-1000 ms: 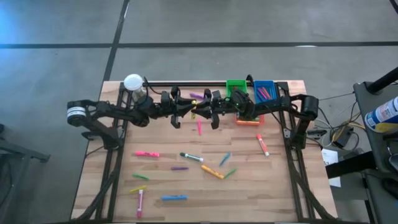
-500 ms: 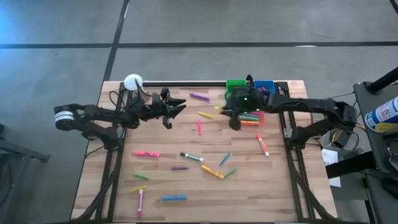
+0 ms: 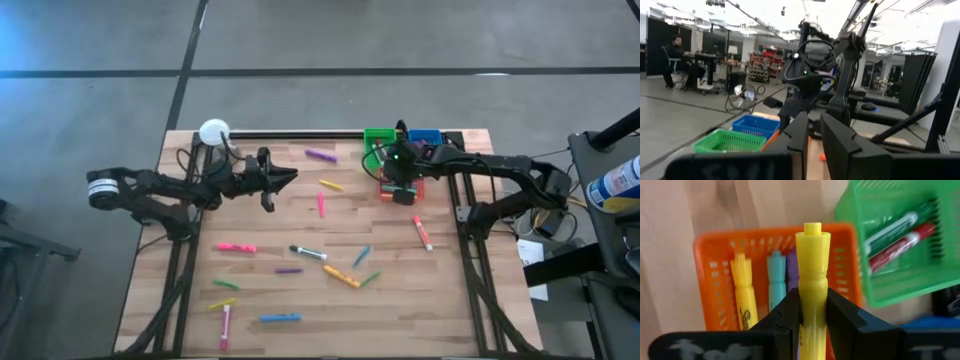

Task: Pick & Place Markers
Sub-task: Put the top yellow highlighter pen into the orange bin

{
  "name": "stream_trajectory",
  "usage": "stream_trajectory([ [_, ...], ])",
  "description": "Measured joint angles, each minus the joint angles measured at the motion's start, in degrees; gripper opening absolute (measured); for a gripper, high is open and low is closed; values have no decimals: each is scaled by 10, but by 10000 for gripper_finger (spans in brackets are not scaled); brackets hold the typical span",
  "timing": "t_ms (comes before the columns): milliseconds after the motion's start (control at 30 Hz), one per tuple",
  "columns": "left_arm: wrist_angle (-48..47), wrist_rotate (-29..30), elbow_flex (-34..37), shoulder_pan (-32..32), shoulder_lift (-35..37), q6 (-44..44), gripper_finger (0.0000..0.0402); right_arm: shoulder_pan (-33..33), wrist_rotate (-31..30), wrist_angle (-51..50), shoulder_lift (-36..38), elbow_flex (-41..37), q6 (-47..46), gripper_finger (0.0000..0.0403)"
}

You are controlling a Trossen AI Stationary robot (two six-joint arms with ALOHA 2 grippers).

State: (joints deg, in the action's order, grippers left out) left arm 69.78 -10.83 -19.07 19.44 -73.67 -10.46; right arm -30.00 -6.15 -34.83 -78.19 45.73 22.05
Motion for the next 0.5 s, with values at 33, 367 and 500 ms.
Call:
stream_trajectory([
  [33, -1, 0, 2, 0, 0, 0, 42, -3, 0, -2, -5, -2, 0, 67],
  [367, 1, 10, 14, 0, 0, 11, 30, -4, -11, -8, -47, -4, 9, 76],
  [500, -9, 18, 14, 0, 0, 13, 29, -4, -29, -8, -55, -4, 11, 100],
])
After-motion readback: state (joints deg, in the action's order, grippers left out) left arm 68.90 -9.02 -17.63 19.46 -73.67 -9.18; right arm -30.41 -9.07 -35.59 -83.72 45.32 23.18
